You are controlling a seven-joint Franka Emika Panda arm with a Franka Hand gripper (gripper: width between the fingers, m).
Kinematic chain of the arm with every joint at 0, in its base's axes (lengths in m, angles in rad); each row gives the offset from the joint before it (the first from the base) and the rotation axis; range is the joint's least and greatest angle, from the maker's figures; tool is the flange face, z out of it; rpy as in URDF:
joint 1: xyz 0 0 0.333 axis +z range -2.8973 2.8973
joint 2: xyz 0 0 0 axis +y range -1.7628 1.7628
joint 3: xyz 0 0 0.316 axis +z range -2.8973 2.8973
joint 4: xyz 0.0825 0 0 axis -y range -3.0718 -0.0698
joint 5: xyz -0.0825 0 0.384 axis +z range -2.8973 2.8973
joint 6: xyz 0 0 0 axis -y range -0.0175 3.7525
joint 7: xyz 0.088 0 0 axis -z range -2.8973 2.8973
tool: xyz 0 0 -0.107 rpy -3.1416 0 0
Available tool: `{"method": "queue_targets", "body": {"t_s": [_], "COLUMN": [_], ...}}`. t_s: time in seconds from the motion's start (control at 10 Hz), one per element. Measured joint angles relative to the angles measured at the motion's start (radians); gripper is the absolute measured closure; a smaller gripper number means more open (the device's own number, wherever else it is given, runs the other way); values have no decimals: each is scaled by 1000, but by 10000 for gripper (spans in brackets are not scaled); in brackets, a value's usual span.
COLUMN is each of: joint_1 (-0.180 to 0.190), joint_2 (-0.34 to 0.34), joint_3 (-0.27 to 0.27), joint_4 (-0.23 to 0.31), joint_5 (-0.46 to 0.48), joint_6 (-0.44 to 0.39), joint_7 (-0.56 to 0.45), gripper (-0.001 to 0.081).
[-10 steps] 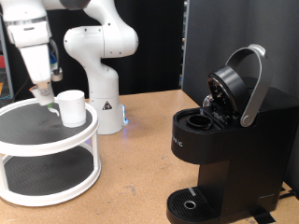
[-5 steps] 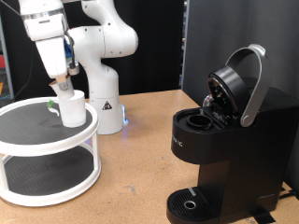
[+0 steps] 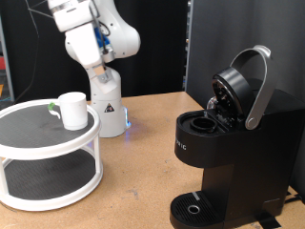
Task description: Make a cup of coffee with the keurig machine
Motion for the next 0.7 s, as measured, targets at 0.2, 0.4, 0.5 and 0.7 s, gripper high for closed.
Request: {"method": "queue_targets", "body": {"t_s": [0.2, 0.4, 0.5, 0.7], "joint_1": [0, 20, 44, 85], "joint_2": [3, 5, 14, 51], "joint_3": [17, 11, 14, 25], "joint_4": [2, 7, 23, 76], "joint_5": [0, 52, 78, 105], "joint_6": [9, 9, 8, 0], "joint_7": [30, 1, 0, 7], "gripper": [380, 380, 380, 380]}}
